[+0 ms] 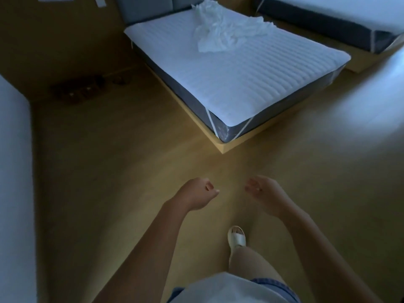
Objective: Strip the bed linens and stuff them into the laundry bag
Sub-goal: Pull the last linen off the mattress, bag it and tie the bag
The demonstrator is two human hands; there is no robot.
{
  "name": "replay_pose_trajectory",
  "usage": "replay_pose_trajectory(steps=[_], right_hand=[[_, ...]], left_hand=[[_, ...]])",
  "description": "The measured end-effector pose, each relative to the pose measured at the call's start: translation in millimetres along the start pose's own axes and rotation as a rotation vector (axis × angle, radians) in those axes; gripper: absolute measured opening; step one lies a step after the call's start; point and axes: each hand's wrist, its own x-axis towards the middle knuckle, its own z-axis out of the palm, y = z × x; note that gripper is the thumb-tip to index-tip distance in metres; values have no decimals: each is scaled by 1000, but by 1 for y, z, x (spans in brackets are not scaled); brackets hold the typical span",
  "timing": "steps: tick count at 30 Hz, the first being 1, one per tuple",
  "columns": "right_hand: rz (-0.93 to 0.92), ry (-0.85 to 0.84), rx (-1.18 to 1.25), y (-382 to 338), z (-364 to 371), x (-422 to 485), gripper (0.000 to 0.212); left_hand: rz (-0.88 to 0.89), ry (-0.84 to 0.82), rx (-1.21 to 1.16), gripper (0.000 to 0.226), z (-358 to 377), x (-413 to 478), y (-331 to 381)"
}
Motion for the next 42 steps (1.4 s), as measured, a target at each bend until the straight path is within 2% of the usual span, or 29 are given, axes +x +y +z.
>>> replay_pose_trajectory(steps=[6,11,18,31,34,42], right_hand=[[-67,-99,-22,1,-38,124,9],[-97,-155,-91,-18,-87,241,26],[-75,-237,-98,-56,-91,374,22],[14,-82,-83,-188,-79,645,38],[52,-89,-74,-196,-84,700,40],[105,-88,-45,-190,-106,877,39]], left_hand=[[-21,29,4,31,-57,117,31],[-26,96,-64,32,-117,204,71],[-88,48,-76,29,-183,303,48],[20,-50,55,33,-397,547,-3],[44,-115,70,29,-425,608,-9],[19,-121,82,28,-491,800,10]])
